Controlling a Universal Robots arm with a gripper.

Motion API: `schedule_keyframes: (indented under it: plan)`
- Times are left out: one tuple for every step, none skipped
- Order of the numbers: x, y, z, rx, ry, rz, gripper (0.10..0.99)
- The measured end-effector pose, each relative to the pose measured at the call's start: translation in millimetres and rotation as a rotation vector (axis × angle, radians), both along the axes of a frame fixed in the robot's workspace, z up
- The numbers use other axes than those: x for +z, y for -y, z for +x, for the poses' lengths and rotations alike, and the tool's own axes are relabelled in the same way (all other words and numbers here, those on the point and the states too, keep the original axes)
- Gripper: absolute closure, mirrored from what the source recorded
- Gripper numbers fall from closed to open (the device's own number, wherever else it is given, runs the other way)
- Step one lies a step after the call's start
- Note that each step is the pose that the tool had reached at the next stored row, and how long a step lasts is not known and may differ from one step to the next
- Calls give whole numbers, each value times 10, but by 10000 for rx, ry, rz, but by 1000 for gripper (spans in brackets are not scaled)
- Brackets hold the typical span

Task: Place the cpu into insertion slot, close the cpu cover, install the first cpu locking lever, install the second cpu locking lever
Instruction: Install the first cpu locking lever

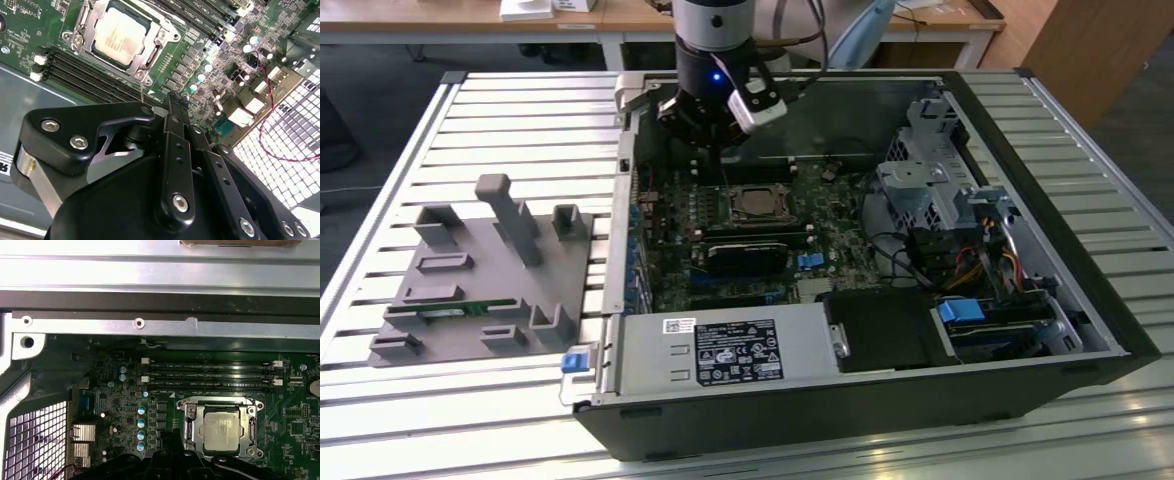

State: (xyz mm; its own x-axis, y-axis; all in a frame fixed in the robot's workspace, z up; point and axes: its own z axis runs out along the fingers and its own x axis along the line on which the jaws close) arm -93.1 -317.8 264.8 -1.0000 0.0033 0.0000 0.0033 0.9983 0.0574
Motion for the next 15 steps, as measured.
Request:
schedule_keyframes:
  plan:
    - [-3, -5, -1, 0, 1, 1, 980]
    - [-6, -12, -1, 0, 1, 1, 980]
    - [-9, -21, -2, 0, 1, 1, 980]
    - [-11, -33, -2, 1, 0, 0, 980]
    - [-14, -45, -4, 0, 1, 1, 980]
    - [-16, -56, -6, 0, 0, 0, 980]
    - [-19, -67, -8, 0, 0, 0, 980]
    - [-21, -77, -11, -1, 1, 0, 980]
    - [-25, -86, -13, 0, 1, 1, 980]
    - [-28, -95, -16, -1, 1, 1, 980]
    - [-32, -105, -19, 0, 1, 1, 980]
    - [-36, -113, -21, 0, 1, 1, 980]
    - [-39, -122, -23, 0, 1, 1, 980]
    - [-43, -131, -25, 0, 1, 1, 980]
    - [-47, -139, -28, 1, 1, 1, 980]
